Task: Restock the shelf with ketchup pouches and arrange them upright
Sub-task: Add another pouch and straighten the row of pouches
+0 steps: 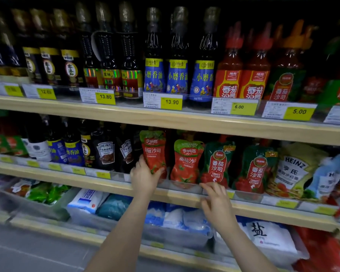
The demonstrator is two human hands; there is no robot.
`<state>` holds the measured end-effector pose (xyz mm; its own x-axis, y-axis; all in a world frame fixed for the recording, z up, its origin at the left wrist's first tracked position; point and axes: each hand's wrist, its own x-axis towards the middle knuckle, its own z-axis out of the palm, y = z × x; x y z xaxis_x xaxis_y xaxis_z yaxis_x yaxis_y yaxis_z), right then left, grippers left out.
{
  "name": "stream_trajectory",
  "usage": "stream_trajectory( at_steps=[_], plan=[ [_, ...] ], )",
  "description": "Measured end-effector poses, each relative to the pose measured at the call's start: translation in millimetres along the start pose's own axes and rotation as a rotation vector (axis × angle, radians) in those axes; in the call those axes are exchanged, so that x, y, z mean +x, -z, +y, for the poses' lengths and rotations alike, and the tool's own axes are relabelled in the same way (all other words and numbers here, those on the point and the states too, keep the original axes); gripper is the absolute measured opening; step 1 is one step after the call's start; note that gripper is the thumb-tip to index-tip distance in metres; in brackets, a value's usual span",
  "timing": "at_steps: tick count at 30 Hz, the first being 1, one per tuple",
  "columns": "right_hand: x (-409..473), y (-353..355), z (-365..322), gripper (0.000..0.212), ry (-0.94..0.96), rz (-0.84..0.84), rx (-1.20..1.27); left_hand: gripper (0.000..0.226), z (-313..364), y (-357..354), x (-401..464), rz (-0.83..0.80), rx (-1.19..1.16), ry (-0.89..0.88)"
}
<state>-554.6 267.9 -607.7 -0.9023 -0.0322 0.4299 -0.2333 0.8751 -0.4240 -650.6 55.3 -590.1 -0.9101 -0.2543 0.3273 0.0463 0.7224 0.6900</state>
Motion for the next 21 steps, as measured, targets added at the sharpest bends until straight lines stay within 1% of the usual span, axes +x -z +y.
stream_trajectory(
  at_steps=[2, 4, 7, 10, 12, 14, 15, 18, 19, 21],
  plan=[
    [0, -3, 0, 0.045, -0.01, 0.017, -0.002, 0.066, -8, -6, -3, 0.083, 0.001, -0.043],
    [1, -4, -3, 0.044, -0.037, 0.03, 0.002, 0.058, -13, -9, -3, 0.085, -0.001, -0.062],
    [5, -3, -13, 0.036, -0.085, 0.056, 0.027, 0.058, -15, -8, 5, 0.004, -0.018, -0.065],
    [15, -3, -27, 0.033, -0.125, 0.122, 0.119, 0.067, -19, 1, 27, -0.178, -0.049, -0.002],
    [22, -7, -37, 0.034, -0.145, 0.177, 0.176, 0.074, -20, 4, 41, -0.289, -0.169, 0.05],
    [30, -11, -45, 0.036, -0.185, 0.221, 0.215, 0.079, -17, 3, 44, -0.303, -0.355, 0.071],
    [33, -14, -47, 0.037, -0.205, 0.236, 0.222, 0.077, -15, 1, 43, -0.278, -0.377, 0.056],
    [36, -21, -47, 0.037, -0.244, 0.273, 0.248, 0.062, -18, -5, 39, -0.224, -0.23, -0.058],
    [35, -23, -45, 0.037, -0.252, 0.282, 0.259, 0.06, -20, -5, 39, -0.245, -0.24, -0.087],
    [35, -25, -43, 0.039, -0.271, 0.292, 0.27, 0.056, -26, -3, 43, -0.362, -0.371, -0.124]
  ],
)
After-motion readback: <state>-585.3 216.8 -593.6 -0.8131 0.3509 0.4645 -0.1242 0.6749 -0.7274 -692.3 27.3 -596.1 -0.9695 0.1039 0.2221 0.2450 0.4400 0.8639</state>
